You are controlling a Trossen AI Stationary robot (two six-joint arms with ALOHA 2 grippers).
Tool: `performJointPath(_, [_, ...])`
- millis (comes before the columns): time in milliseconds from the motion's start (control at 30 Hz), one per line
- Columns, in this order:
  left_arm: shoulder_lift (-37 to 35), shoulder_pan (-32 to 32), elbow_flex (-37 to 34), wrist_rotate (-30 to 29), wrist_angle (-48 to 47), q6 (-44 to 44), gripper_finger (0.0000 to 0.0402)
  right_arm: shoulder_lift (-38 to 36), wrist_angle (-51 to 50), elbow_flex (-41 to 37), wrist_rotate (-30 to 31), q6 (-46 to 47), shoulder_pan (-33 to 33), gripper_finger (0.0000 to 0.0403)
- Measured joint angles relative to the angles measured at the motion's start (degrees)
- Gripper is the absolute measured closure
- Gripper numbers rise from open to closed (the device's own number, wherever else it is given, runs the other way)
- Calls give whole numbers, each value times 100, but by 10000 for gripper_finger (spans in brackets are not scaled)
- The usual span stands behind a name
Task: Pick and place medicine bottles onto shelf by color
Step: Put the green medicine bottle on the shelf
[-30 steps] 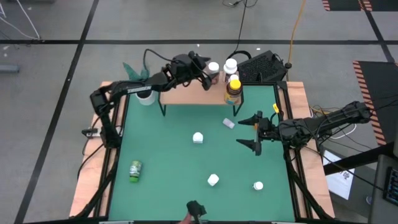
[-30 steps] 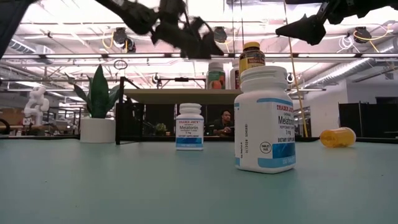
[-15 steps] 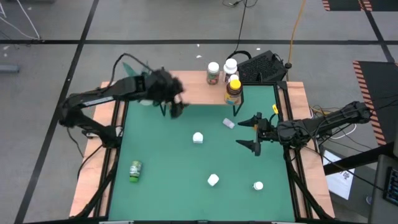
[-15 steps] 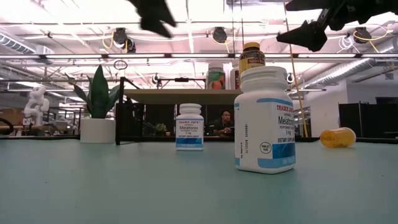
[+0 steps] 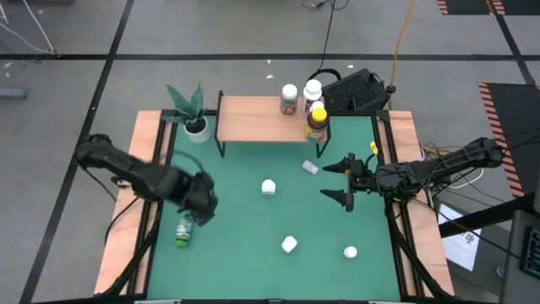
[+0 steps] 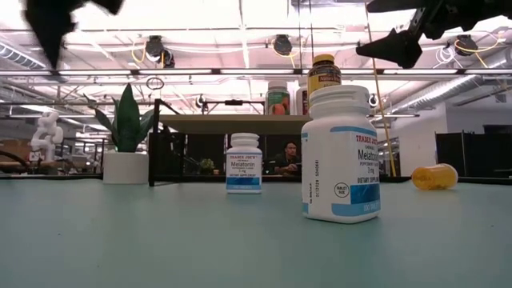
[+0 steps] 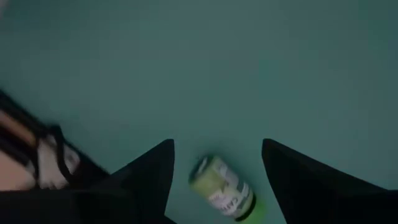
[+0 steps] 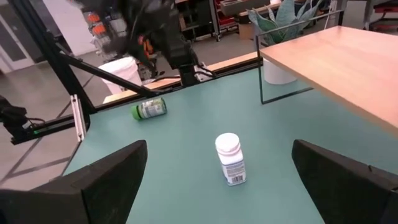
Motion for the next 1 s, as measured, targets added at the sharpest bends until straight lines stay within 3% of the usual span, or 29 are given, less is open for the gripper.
performJointPath(267, [2,-1033,-1449,376,845,-1932,95,1,1,0,-2,95,0,9])
performJointPath(467, [2,-1248,-2246,898,1652,-2338,36,1,2,0,-2,108,0,9])
performJointPath(600, [2,-1345,-2771,1359,2536,-2475,22,0,2,0,-2,116,0,9])
performJointPath(800, [2,-1436,-3163,1628,2947,-2566,56,1,2,0,-2,145,0,9])
performJointPath(1000, [2,-1437,-3120,1576,2978,-2353,154,2,2,0,-2,221,0,9])
